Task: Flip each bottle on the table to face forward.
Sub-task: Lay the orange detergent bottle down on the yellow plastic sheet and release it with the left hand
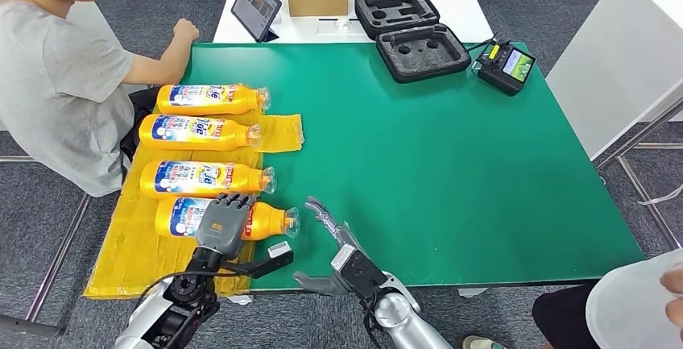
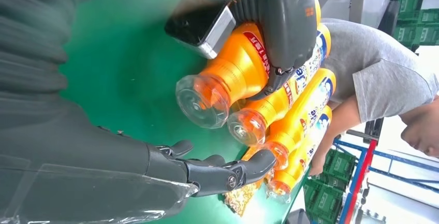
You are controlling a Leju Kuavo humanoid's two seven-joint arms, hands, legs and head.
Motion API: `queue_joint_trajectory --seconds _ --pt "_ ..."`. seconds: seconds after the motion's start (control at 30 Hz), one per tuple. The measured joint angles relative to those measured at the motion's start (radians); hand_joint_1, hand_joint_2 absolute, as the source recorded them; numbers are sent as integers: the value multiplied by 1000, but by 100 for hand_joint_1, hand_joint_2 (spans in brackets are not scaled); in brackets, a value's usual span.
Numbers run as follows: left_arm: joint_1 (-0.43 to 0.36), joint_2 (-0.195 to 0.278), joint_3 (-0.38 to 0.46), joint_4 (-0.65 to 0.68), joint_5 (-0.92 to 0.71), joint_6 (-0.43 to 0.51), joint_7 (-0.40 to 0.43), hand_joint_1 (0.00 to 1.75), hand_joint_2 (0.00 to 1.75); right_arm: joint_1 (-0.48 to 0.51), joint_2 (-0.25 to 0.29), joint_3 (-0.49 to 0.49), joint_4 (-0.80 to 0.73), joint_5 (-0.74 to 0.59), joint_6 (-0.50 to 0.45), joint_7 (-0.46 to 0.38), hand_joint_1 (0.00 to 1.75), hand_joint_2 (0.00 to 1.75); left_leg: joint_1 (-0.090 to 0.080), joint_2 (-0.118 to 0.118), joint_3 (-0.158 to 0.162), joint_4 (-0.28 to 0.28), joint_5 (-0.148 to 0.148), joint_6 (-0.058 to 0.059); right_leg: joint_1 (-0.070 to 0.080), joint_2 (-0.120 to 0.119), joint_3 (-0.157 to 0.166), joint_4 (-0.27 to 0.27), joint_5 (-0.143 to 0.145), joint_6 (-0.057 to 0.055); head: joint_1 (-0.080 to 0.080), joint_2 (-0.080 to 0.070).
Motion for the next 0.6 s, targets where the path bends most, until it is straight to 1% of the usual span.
queue_joint_trajectory --seconds 0.07,0.13,0.17,0.27,0.3,0.47,0.6 --pt "-9 -3 1 19 -4 -7 2 99 175 0 0 -1 0 -1 0 0 0 175 0 0 0 0 0 0 0 0 0 0 0 0 0 0" --pt "-15 -5 2 33 -9 -12 6 99 175 0 -1 -3 0 -2 0 0 0 175 0 0 1 0 0 0 0 0 1 0 0 0 0 0" --pt "-18 -6 3 38 -11 -13 8 78 175 0 -1 -4 0 -2 0 0 0 175 0 0 2 0 0 0 0 0 2 0 0 0 0 0" --pt "-24 -8 5 50 -14 -15 12 3 175 0 -1 -6 0 -3 0 0 0 175 0 0 3 0 0 0 0 0 3 0 0 0 0 0" --pt "-26 -9 6 54 -17 -15 14 0 175 0 -1 -6 0 -3 0 0 0 175 0 0 3 0 0 0 0 0 3 0 0 0 0 0" --pt "-31 -9 11 64 -48 -20 32 0 175 0 -1 -6 0 -11 0 0 0 175 0 0 5 0 1 0 0 0 5 0 0 0 0 0" --pt "-33 -9 13 68 -68 -39 38 0 0 0 -1 -6 0 -20 -1 0 0 175 0 0 7 0 1 0 0 0 7 0 0 0 0 0"
